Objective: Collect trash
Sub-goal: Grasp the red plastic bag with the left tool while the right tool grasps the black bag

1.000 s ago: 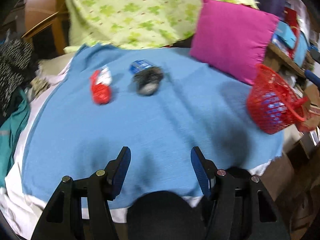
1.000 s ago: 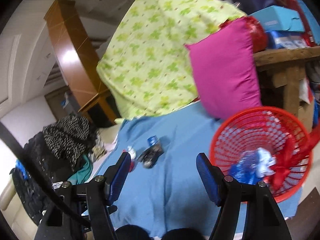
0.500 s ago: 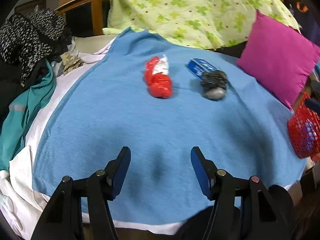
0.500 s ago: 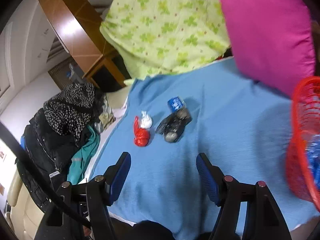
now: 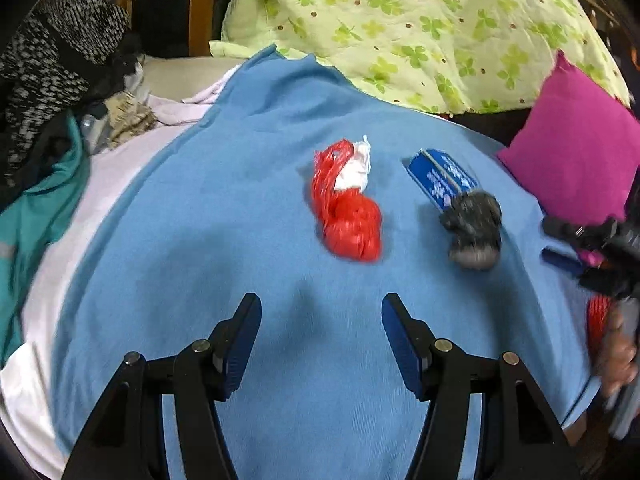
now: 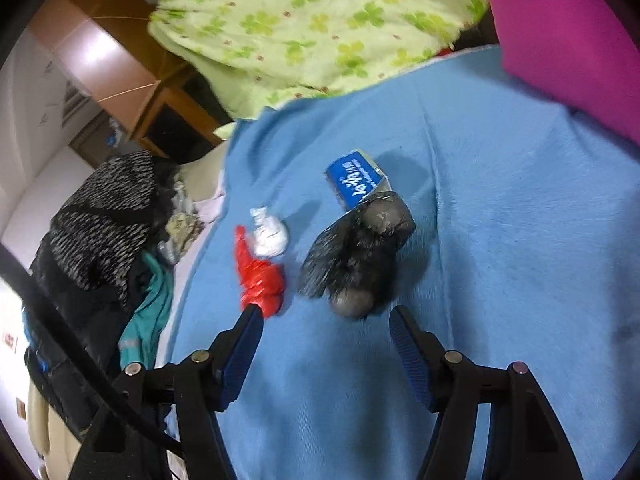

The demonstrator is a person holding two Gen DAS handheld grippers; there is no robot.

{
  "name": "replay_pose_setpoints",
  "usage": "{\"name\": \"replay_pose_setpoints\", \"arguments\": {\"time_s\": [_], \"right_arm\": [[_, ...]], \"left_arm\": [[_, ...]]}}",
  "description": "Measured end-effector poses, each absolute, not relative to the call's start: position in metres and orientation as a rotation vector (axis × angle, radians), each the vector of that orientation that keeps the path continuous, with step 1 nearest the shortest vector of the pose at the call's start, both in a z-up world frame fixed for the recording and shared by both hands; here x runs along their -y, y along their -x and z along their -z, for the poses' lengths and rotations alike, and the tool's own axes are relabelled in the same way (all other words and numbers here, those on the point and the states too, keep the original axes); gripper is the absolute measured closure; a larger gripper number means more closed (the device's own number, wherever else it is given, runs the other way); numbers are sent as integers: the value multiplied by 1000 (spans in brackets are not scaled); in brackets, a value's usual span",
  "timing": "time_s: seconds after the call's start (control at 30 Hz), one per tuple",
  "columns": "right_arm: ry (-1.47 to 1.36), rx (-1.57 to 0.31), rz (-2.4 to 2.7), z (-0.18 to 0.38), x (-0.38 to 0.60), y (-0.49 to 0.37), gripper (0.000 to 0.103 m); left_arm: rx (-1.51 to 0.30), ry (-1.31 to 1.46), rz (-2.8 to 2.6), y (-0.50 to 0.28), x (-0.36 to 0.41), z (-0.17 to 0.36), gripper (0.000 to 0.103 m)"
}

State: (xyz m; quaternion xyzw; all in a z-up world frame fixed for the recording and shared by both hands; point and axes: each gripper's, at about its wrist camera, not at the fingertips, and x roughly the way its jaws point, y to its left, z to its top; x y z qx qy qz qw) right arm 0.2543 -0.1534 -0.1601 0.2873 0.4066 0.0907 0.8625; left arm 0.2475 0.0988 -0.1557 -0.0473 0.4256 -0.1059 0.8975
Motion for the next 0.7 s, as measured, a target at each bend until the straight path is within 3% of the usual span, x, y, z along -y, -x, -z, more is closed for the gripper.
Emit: {"name": "replay_pose_setpoints", "arguments": {"time_s": [0.27,0.37,0.4,0.5,0.7], "right_arm": [[-672,-944,-129,201,152,-325,34],[-696,-978,-134,217,150,-341,51],[-682,-999,-131,222,148,-345,59],[-690,-983,-138,228,149,-346,63],[-662,-927,-163,209,159,-310,64]], "left_arm": [[-946,132,253,-331,-66,177,39],[-992,114,247,-351,-57,198,39],[-1009,115,252,-355,-54,205,45],[-1026,172,274,-357,-56,217,58],[-988,179,283,-316,-57,197,61]]}}
